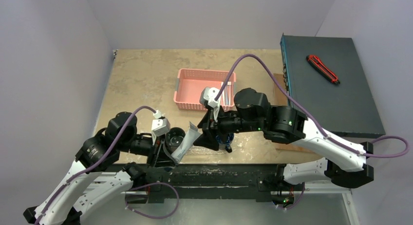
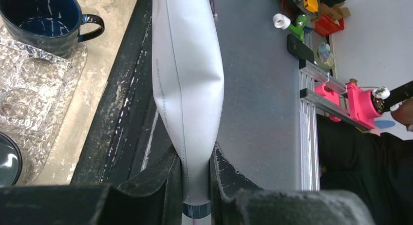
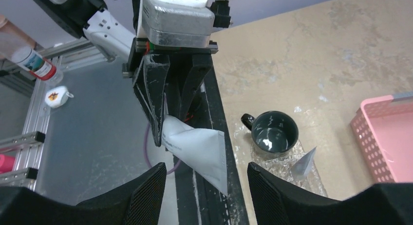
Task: Prepare toiletry sets of a toothbrush and toothpaste on the tray
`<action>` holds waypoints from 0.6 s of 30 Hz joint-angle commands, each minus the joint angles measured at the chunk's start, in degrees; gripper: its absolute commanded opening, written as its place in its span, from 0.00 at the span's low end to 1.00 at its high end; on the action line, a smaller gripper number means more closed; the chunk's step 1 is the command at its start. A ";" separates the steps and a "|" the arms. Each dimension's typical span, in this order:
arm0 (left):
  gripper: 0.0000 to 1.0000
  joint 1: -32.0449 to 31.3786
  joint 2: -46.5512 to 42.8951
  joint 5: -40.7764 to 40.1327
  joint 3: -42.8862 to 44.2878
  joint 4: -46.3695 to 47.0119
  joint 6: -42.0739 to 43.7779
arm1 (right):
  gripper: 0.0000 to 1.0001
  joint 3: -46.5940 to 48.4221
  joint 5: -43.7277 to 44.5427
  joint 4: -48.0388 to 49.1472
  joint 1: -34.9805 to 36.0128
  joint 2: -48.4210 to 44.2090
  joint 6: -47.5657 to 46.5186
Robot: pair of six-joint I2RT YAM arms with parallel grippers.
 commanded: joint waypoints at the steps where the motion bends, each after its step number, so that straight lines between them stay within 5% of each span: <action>1: 0.00 -1.44 -0.73 2.13 0.99 2.04 1.61 | 0.64 2.15 -4.88 -0.59 -0.12 1.75 -1.54; 18: 0.00 -3.28 -1.71 1.21 0.87 1.55 1.96 | 0.47 1.28 -17.39 2.20 -0.11 5.74 -0.91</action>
